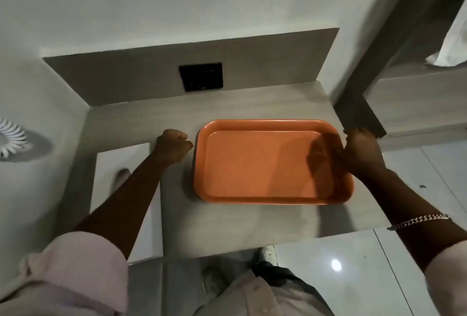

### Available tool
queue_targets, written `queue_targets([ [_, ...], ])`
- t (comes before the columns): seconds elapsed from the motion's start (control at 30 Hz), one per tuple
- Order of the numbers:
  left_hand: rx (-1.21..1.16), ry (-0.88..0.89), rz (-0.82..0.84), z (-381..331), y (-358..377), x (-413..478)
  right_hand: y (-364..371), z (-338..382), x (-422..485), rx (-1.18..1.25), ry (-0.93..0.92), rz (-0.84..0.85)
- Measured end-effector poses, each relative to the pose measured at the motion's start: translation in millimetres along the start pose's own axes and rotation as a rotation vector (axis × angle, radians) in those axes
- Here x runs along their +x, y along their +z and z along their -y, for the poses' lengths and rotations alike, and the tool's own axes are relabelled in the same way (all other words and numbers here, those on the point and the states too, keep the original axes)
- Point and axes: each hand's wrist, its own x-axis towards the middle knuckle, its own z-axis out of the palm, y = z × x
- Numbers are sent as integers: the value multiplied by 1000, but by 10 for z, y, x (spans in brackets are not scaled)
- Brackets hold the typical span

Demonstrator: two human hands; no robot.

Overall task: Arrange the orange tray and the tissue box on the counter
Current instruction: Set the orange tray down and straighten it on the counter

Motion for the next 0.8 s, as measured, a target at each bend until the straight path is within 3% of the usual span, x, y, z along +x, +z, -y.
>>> queue_targets([
  [0.13,-182,-154,68,78,123,52,76,-182,29,78,106,75],
  [0.37,-367,-220,79,122,214,-8,161,-264,89,138,141,169],
  [0.8,-238,-144,-149,52,-47,277,69,289,818,224,86,201],
])
